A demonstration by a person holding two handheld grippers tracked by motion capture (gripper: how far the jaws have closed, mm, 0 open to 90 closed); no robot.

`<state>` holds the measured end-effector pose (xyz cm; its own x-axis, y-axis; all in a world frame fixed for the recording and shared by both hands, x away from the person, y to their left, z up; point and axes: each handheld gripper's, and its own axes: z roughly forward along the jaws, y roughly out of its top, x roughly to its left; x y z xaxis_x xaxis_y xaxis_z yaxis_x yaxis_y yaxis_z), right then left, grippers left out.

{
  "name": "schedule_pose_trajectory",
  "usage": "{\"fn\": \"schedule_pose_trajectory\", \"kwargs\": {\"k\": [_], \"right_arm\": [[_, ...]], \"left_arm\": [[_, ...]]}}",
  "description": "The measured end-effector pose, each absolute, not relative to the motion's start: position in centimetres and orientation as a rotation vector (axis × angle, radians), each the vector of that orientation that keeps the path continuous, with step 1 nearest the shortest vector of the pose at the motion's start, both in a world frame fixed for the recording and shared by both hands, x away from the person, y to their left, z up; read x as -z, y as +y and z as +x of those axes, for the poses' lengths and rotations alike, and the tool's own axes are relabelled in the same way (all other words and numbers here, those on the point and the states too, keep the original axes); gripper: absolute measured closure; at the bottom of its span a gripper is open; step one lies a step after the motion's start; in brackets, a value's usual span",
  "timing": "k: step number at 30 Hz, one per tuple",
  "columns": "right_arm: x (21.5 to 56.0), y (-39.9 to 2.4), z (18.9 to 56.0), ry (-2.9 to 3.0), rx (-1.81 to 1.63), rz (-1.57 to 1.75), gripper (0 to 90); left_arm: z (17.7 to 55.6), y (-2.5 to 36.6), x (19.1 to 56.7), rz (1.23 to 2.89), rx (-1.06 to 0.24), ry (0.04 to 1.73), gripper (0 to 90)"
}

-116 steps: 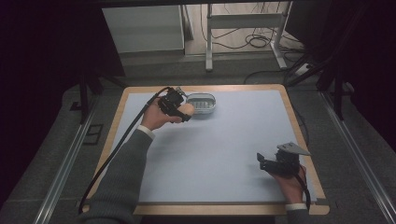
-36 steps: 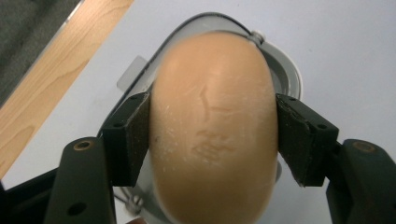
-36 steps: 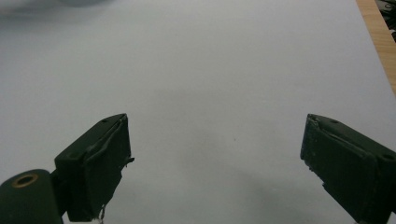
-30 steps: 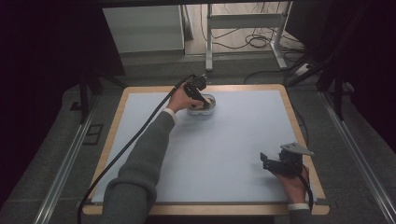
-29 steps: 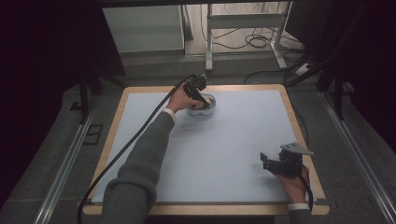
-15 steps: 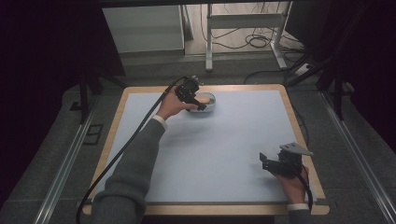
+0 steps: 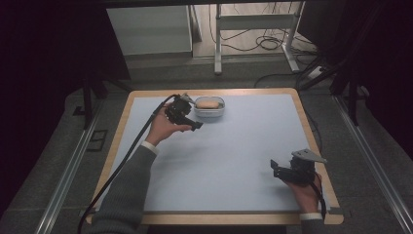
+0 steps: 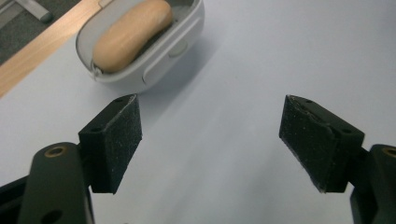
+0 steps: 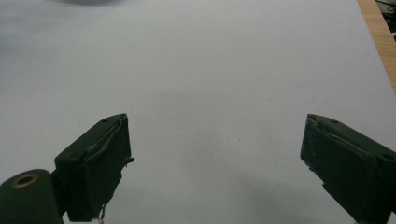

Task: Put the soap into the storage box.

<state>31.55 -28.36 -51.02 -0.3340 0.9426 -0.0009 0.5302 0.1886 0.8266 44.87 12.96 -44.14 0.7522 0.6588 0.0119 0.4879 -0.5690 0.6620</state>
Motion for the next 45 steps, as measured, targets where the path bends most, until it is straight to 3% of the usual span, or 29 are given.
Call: {"fn": "schedule_pose_trajectory", "kwargs": {"k": [17, 23, 45], "right_arm": [[51.3, -27.6, 31.5, 1.971, -1.013, 1.358, 8.5], [51.5, -27.5, 31.6, 1.977, -1.006, 1.361, 8.5], [51.7, -27.2, 31.5, 2.003, -1.019, 1.328, 8.5]], "left_arm": [[36.1, 18.3, 50.1, 2.108, -0.272, 0.963, 19.8], [33.8, 19.8, 51.9, 2.113, -0.294, 1.017, 20.3], [32.8, 21.3, 52.8, 2.119, -0.336, 1.068, 19.1]]}}
